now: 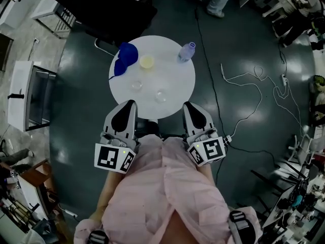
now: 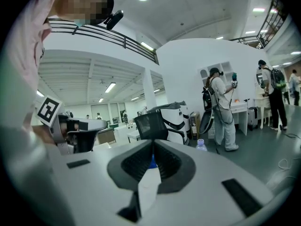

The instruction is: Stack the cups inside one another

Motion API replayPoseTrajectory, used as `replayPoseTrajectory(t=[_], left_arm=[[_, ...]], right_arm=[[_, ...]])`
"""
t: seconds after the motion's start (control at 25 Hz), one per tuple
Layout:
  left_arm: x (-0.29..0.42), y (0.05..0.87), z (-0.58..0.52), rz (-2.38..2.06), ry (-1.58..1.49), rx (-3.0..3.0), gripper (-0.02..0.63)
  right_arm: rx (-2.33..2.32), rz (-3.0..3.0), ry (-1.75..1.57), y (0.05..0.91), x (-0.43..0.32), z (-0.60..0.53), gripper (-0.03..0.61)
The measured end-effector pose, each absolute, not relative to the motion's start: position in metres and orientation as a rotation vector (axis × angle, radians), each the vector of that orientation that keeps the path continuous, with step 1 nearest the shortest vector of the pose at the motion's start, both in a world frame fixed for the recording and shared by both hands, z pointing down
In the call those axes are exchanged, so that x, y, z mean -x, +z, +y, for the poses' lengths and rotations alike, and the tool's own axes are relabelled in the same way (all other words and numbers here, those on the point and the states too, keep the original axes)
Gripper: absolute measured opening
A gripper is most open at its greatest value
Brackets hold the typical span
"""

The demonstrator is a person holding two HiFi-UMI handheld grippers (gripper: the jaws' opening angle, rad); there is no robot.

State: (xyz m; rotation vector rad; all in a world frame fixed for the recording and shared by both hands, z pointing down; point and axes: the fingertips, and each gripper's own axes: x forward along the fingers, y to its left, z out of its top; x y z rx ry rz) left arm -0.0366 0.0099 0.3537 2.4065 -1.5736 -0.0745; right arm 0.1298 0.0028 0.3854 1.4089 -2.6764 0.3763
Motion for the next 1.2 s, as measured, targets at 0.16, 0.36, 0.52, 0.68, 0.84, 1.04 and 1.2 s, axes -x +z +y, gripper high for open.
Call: replayPoseTrajectory(t=[0.16,0.36,0.52,0.68,0.84,1.04,1.2], left_arm=[[0.0374,0.354,0.0104,-1.574,-0.076,-2.404,0.02],[0.0397,0.3521,0.0103,-1.576,-0.079,-2.402,0.02],[0.04,0.3527,0.0082,-1.576,-0.077,-2.399,0.02],[0.0402,0.351,0.0066,-1.575,-0.08,-2.402,0.02],[0.0408,0.3512,0.0058,-1.574,-0.082,-2.407,0.02],[0.0438,0.3494,0.0046,-1.578,-0.104,-2.395,0.02],[0.0465,0.3463,0.0066,-1.583,-0.123,-2.39,0.02]], right_arm=[[-1.403,-2.677,0.371,0.3849,-0.1281,0.0022,0.034],[-1.399,-2.68,0.369,0.3832,-0.1253,0.0013,0.034],[-1.401,-2.68,0.37,0.3833,-0.1259,-0.0005,0.034],[-1.407,-2.68,0.37,0.3821,-0.1261,-0.002,0.034],[-1.404,-2.685,0.365,0.3826,-0.1241,-0.0026,0.034],[-1.391,-2.693,0.357,0.3813,-0.1214,-0.004,0.034],[-1.384,-2.693,0.321,0.3792,-0.1223,-0.0039,0.034]])
